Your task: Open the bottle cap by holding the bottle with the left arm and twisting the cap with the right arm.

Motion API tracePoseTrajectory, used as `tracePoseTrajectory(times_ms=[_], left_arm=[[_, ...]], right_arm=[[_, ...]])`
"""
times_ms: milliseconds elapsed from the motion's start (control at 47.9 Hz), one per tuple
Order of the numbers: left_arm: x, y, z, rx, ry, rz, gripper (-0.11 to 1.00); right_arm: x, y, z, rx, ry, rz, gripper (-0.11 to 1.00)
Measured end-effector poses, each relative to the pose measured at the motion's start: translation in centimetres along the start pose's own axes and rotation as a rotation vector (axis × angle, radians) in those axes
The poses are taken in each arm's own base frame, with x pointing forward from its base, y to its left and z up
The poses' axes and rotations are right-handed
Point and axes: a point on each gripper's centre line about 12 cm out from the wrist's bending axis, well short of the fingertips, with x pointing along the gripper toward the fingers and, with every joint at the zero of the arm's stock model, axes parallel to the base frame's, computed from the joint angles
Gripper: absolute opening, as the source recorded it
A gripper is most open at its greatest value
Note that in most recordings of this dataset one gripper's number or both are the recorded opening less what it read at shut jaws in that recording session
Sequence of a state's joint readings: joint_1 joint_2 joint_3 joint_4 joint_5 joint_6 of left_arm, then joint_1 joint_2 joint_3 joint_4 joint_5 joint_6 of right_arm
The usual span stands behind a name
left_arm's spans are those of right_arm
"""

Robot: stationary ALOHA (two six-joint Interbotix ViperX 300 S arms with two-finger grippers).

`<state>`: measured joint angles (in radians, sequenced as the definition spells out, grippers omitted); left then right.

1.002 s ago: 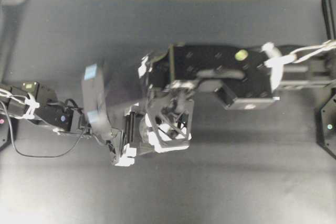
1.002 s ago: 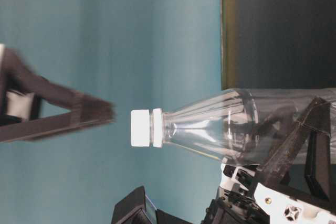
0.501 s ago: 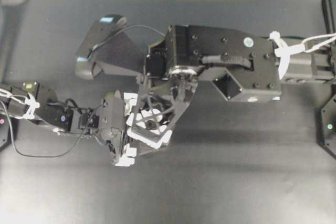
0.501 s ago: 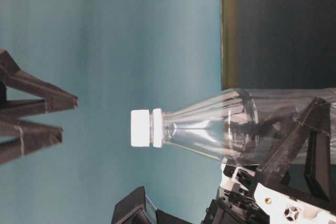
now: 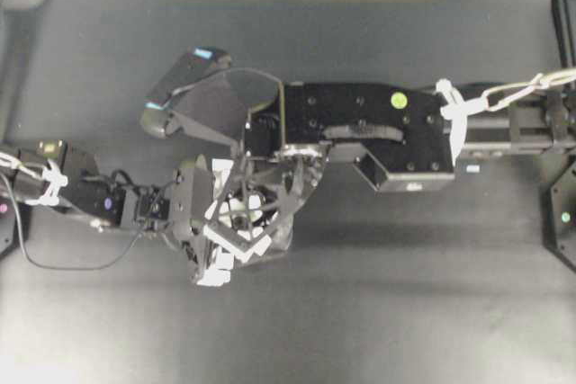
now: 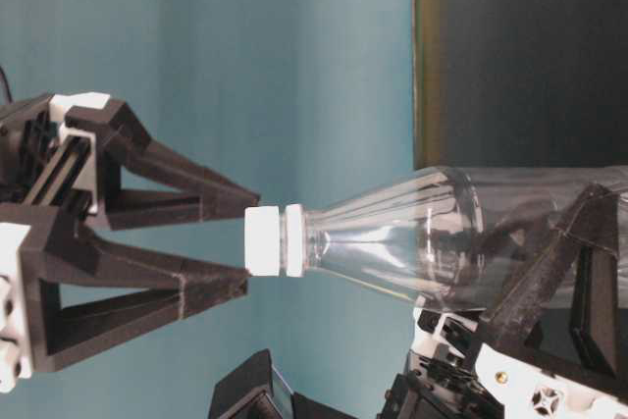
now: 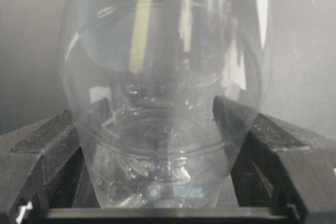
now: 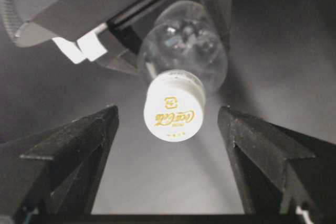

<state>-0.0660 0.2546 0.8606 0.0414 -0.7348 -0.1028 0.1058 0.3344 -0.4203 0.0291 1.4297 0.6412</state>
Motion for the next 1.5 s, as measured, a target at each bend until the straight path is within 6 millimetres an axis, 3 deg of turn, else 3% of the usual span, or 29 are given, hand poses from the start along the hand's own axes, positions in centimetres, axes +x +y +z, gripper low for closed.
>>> tracePoseTrajectory(times_ms=[292,438,564,772,918,1211,1503], left_arm=[[0.00,0.00,0.00,0.002,0.000,0.000,0.81],[0.00,-0.01,0.00,0.001,0.000,-0.001,0.81],[0.02,0.00,-0.06,0.000,0.002,0.000,0.81],[0.02,-0.06,-0.06,0.003,0.002,-0.002,0.81],[0.05,-0.06,-0.01,0.002,0.000,-0.001,0.81],[0.00,-0.06,0.00,0.002,0.000,-0.001,0.81],[-0.01,-0.11,-0.13,0.003,0.005,-0.002,0.81]], right_arm=[[0.42,-0.18,-0.10,0.013,0.006,-0.005,0.69],[0.54,-0.13,-0.03,0.013,0.001,-0.001,0.58],[0.67,-0.11,-0.02,0.012,0.002,0.000,0.39],[0.66,-0.10,-0.12,-0.034,0.014,0.006,0.38],[0.66,-0.25,-0.23,-0.161,0.027,0.000,0.38],[0.58,-0.14,-0.21,-0.599,0.020,0.015,0.38],[0.68,-0.12,-0.23,-0.877,0.004,0.023,0.38]])
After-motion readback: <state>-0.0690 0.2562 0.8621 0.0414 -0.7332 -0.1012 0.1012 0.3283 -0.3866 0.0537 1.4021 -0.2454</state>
